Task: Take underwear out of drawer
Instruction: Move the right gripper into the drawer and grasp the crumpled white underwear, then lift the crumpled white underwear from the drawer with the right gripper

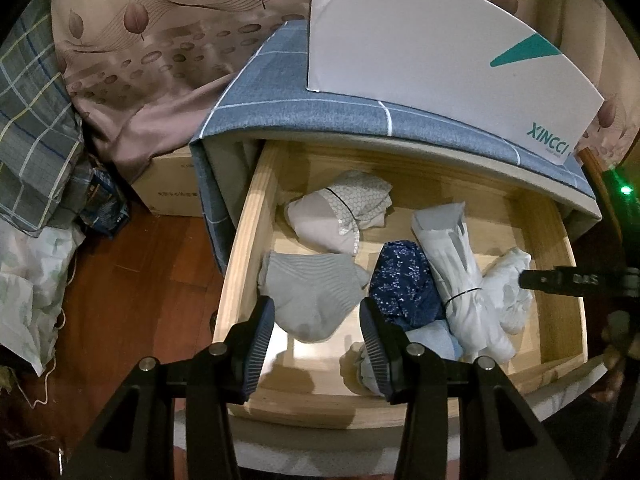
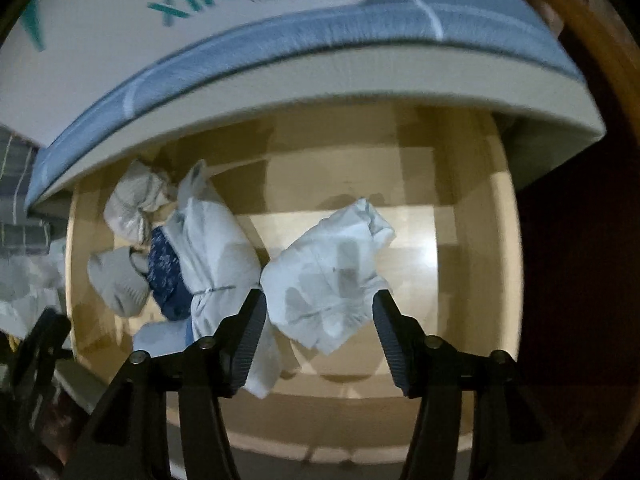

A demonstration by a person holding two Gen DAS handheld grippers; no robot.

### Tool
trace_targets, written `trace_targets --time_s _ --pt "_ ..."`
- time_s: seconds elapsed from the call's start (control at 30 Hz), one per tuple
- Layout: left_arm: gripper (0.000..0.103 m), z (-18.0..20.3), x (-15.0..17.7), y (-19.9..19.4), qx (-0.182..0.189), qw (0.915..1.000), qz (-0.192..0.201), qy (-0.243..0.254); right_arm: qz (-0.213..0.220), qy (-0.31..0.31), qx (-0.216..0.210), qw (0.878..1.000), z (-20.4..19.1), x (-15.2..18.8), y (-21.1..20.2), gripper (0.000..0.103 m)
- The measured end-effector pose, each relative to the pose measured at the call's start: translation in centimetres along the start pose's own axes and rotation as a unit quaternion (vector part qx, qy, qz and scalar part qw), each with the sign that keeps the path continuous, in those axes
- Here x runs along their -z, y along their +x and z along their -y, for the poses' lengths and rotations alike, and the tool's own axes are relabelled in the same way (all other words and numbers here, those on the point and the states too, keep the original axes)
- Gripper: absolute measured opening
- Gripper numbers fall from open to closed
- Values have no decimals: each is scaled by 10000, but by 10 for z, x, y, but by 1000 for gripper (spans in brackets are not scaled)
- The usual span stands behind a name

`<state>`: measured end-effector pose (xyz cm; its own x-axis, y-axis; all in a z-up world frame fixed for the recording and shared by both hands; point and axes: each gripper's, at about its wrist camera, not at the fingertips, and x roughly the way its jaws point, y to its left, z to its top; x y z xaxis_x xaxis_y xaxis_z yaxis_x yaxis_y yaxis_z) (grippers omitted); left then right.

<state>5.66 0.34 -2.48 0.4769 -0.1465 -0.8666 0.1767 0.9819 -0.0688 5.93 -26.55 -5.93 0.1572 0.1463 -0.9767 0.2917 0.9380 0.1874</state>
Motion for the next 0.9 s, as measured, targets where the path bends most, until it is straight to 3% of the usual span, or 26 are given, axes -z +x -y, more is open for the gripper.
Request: trace_targets --time_s 0.2,0.47,0.9 --pt "45 0 -1 0 47 10000 -10 -6 6 321 180 9993 -4 -7 19 62" --pt "45 0 -2 0 92 9999 -56 -10 -207 87 495 9985 -22 -12 43 68" --pt "45 4 -3 6 122 9997 -211 66 -746 -475 805 9928 -24 2 55 60"
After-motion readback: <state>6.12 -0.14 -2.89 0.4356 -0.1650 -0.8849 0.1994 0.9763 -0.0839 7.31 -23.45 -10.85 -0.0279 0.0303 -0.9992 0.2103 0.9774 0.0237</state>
